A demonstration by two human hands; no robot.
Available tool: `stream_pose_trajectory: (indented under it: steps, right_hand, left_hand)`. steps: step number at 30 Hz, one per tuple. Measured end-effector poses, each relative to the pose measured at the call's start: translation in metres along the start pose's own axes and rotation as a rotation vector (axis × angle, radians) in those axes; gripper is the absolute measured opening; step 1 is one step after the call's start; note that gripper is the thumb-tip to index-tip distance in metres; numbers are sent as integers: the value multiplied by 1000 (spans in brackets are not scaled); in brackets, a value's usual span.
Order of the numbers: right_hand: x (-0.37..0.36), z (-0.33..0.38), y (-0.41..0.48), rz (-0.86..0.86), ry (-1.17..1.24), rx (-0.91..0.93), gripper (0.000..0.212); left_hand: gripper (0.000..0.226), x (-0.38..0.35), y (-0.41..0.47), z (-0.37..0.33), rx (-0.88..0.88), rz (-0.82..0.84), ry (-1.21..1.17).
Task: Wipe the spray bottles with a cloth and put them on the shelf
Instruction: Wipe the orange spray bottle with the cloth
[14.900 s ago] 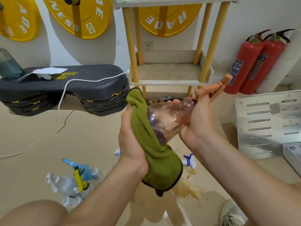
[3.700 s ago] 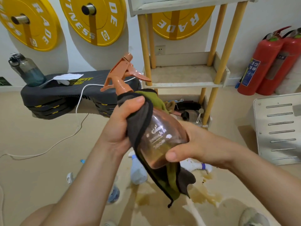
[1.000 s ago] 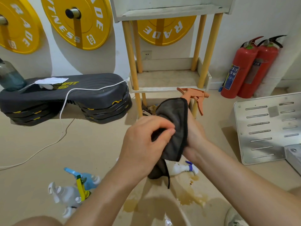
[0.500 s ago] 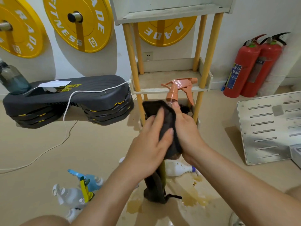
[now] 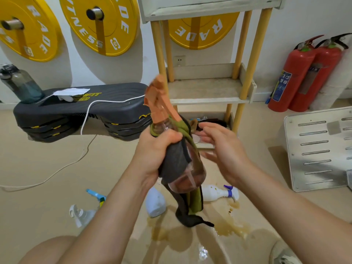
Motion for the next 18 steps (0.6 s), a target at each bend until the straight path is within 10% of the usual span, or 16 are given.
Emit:
stream_pose_trajectory:
  steps: [6,18]
  right_hand:
    - [-28,-43,12,315,-109,-288,43]
    - [-82,-38,-33,692,49,-302,35]
  left_hand:
    - [42,-8,-7,-24,113,317,-451]
    - [13,32,7,-38,-141,-205,124]
Point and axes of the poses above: each hand's wrist, its own y-axis towards the middle knuckle, its own x-axis out of the back of the hand, z = x × y, the point moved 8 cm from there along y, towards the middle knuckle, and after that the axes turned 14 degrees about -x, right-handed, at the moved point
